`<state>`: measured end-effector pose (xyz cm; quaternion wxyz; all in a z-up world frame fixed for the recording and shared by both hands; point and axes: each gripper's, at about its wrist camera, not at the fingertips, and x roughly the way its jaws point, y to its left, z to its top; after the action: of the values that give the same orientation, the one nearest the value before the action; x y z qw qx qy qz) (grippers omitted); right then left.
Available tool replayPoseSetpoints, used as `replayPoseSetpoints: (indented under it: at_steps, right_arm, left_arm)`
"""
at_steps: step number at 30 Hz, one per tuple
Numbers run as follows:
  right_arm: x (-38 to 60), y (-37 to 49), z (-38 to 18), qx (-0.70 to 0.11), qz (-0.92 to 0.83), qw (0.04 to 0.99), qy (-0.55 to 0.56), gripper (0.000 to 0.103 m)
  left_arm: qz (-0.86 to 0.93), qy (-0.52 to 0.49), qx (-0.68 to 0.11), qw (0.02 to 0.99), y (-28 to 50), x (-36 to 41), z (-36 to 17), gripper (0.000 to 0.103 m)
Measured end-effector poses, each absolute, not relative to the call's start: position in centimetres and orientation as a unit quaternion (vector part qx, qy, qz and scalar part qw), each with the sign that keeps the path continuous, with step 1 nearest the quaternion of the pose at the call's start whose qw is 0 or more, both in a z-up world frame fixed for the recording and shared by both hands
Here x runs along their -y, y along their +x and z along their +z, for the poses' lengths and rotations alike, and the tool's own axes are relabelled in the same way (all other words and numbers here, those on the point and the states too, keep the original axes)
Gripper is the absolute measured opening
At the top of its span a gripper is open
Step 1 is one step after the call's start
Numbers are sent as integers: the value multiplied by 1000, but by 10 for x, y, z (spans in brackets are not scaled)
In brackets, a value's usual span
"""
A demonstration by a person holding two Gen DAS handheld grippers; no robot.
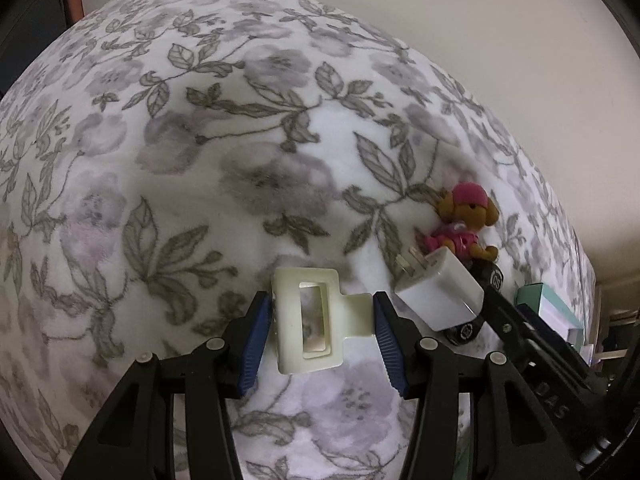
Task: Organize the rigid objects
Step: 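Grasp the cream plastic clip with left tool while right tool grasps black toy car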
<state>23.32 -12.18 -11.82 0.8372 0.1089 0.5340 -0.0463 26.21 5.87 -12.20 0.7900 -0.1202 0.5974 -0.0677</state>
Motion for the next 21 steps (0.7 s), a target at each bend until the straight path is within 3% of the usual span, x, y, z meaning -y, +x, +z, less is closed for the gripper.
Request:
replayPoseSetpoints:
  at_steps: [10, 16, 21]
  right_arm:
    - [106, 243, -135, -544, -57, 833, 82, 61]
    - [99, 239, -132, -538, -49, 838, 71, 44]
    - [96, 229, -133, -535, -43, 840, 74, 44]
  left_arm:
    - [-64, -114, -595, 793, 264, -59, -124, 54]
    - [-56, -91, -593, 798, 267, -52, -130, 54]
    - [-51, -80, -590, 802, 272, -47, -131, 53]
